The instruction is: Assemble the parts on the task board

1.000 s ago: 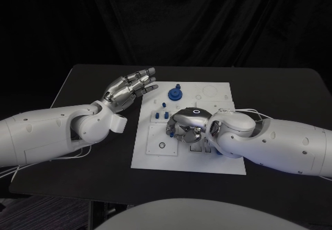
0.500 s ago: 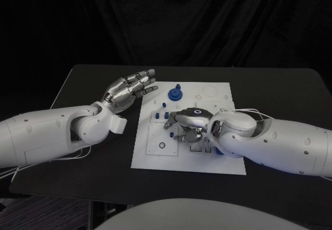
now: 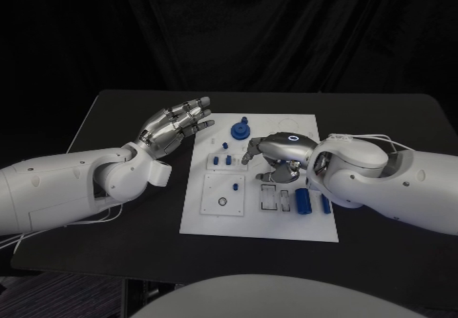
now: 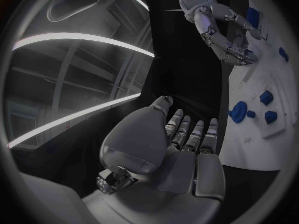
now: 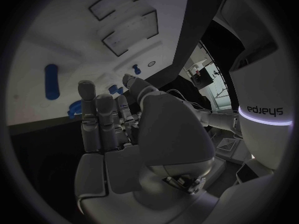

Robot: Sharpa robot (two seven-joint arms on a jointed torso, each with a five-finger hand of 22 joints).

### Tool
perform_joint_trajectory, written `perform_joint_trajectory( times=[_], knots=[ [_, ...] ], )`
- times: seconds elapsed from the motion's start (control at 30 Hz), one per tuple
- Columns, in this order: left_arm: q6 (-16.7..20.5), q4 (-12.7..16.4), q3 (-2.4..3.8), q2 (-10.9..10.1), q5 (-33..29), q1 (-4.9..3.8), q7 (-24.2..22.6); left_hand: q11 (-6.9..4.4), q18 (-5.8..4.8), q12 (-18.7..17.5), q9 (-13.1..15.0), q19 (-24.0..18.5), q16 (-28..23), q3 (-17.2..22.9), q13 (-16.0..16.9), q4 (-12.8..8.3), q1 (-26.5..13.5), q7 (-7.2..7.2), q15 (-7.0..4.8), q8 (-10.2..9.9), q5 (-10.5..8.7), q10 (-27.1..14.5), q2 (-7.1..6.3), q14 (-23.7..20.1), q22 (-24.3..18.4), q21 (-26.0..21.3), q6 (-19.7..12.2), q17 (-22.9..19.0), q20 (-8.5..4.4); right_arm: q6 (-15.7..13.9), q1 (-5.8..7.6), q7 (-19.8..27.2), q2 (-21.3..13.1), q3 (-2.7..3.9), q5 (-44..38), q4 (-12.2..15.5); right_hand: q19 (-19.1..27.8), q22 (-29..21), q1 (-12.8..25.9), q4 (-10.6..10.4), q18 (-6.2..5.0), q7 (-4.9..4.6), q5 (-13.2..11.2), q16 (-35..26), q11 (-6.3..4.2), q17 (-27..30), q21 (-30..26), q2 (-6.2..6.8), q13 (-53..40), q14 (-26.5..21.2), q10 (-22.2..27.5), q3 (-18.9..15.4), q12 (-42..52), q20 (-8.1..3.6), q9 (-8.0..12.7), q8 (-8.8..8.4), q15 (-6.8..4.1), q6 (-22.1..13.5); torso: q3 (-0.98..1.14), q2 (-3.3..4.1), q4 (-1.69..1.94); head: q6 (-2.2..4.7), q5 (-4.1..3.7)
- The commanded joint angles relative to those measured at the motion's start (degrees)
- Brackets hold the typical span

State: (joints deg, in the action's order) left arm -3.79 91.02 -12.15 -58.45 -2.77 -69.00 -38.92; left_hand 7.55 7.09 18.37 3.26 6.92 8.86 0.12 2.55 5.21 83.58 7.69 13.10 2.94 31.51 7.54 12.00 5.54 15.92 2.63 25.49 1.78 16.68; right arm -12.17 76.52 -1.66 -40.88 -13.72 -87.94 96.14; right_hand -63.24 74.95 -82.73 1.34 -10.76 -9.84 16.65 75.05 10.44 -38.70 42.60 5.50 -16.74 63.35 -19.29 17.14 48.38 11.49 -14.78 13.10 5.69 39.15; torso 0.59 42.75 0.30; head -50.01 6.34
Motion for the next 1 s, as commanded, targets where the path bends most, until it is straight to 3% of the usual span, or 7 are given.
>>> perform_joint_trajectory(
  times=[0.03, 0.17, 0.33, 0.5, 0.63, 0.8, 1.0],
  knots=[
    [-0.49, 0.16, 0.05, 0.06, -0.88, 0.09, -1.25, 0.13, 0.34, 0.20, 0.08, 0.38, 0.31, 0.17, 0.08, 0.01, -0.49, 0.27, 0.28, 0.37, 0.16, 0.16, 0.08, 0.29, 0.05, 0.29, 0.30, 0.10, 0.05, -1.63, 0.90, -2.01, -1.58, -0.03, 0.44, 1.26, -1.04, 2.24, -0.07, -0.24, 1.17, -0.14, 0.37, 0.68, -0.15, -0.89, 1.21, -0.28, 0.51, 1.09, -1.05, -0.38, 0.40, -0.13, 0.23, 0.54, -0.16, 0.87, -0.02, -0.13, -0.05, 0.01, -0.28],
    [-0.58, 0.00, 0.05, 0.18, -0.98, 0.16, -1.22, 0.13, 0.34, 0.20, 0.08, 0.38, 0.31, 0.17, 0.08, 0.01, -0.49, 0.27, 0.28, 0.37, 0.16, 0.16, 0.08, 0.29, 0.05, 0.29, 0.30, 0.10, 0.05, -2.72, 1.56, -2.29, -3.30, -0.06, 0.51, 1.39, -2.78, 2.78, 0.15, -0.59, 1.56, -0.14, 0.68, 1.70, -0.46, -2.82, 3.33, -0.27, 1.34, 3.04, -2.55, -0.52, 0.60, -0.39, 0.59, 0.84, -0.45, 1.99, -0.03, -0.05, -0.02, 0.01, -0.47],
    [-0.64, 0.00, 0.05, 0.14, -1.03, 0.39, -1.19, 0.14, 0.33, 0.22, 0.09, 0.44, 0.36, 0.29, 0.08, -0.03, -0.54, 0.29, 0.29, 0.40, 0.19, 0.17, 0.04, 0.33, 0.04, 0.31, 0.38, 0.10, 0.05, -3.35, 1.62, -2.89, -4.63, -0.16, 0.54, 0.42, -3.94, 3.11, 0.36, -0.94, 1.80, -0.29, 0.69, 2.28, -0.70, -3.85, 4.64, -0.28, 2.13, 4.26, -3.62, -0.52, 0.56, -0.62, 0.94, 1.02, -0.67, 2.93, -0.21, 0.00, -0.03, 0.01, -0.29],
    [-0.64, 0.08, 0.05, 0.03, -1.04, 0.63, -1.15, 0.14, 0.33, 0.22, 0.09, 0.44, 0.36, 0.29, 0.08, -0.03, -0.54, 0.29, 0.29, 0.40, 0.19, 0.17, 0.04, 0.33, 0.04, 0.31, 0.38, 0.10, 0.05, -3.92, 1.21, -3.71, -5.42, -0.23, 0.55, -0.46, -5.04, 3.41, 0.58, -1.29, 2.04, -0.36, 0.57, 2.83, -0.96, -4.93, 5.88, -0.09, 2.96, 5.45, -4.70, -0.55, 0.48, -0.85, 1.35, 1.10, -0.91, 3.83, -0.07, 0.09, -0.16, 0.01, -0.19],
    [-0.63, 0.03, 0.05, 0.02, -1.04, 0.75, -1.09, 0.13, 0.32, 0.24, 0.10, 0.47, 0.38, 0.33, 0.08, -0.04, -0.56, 0.30, 0.30, 0.41, 0.20, 0.17, 0.04, 0.34, 0.07, 0.33, 0.43, 0.10, 0.05, -4.42, 0.82, -4.11, -5.76, -0.26, 0.55, -1.23, -5.17, 3.40, 0.70, -1.40, 2.04, -0.31, 0.48, 2.86, -1.00, -4.82, 5.89, 0.04, 3.18, 5.58, -4.92, -0.63, 0.43, -0.91, 1.51, 0.99, -0.95, 3.80, 0.07, 0.16, 0.02, 0.01, -0.34],
    [-0.67, -0.06, 0.05, 0.11, -1.04, 0.83, -1.02, 0.13, 0.32, 0.24, 0.10, 0.47, 0.38, 0.33, 0.08, -0.04, -0.56, 0.30, 0.30, 0.41, 0.20, 0.17, 0.04, 0.34, 0.07, 0.33, 0.43, 0.10, 0.05, -4.46, 0.40, -4.62, -5.88, -0.28, 0.40, -2.21, -5.15, 3.38, 0.70, -1.41, 2.02, -0.32, 0.49, 2.85, -1.01, -4.77, 5.83, 0.04, 3.22, 5.57, -4.93, -0.63, 0.42, -0.91, 1.53, 0.98, -0.96, 3.81, 0.06, 0.16, 0.14, 0.01, -0.48],
    [-0.74, -0.03, 0.05, 0.14, -1.05, 0.88, -0.92, 0.12, 0.31, 0.27, 0.12, 0.53, 0.41, 0.41, 0.08, -0.07, -0.57, 0.31, 0.30, 0.44, 0.23, 0.18, 0.03, 0.35, 0.12, 0.35, 0.59, 0.11, 0.05, -3.92, 0.04, -4.98, -5.79, -0.31, 0.33, -3.05, -6.00, 3.59, 0.51, -1.60, 2.19, -0.31, 0.83, 3.12, -1.38, -5.31, 6.66, -0.03, 4.10, 6.40, -7.01, -0.20, 0.51, -1.21, 1.90, 1.18, -1.31, 4.98, 0.06, 0.21, 0.01, 0.01, -0.28]
  ],
)
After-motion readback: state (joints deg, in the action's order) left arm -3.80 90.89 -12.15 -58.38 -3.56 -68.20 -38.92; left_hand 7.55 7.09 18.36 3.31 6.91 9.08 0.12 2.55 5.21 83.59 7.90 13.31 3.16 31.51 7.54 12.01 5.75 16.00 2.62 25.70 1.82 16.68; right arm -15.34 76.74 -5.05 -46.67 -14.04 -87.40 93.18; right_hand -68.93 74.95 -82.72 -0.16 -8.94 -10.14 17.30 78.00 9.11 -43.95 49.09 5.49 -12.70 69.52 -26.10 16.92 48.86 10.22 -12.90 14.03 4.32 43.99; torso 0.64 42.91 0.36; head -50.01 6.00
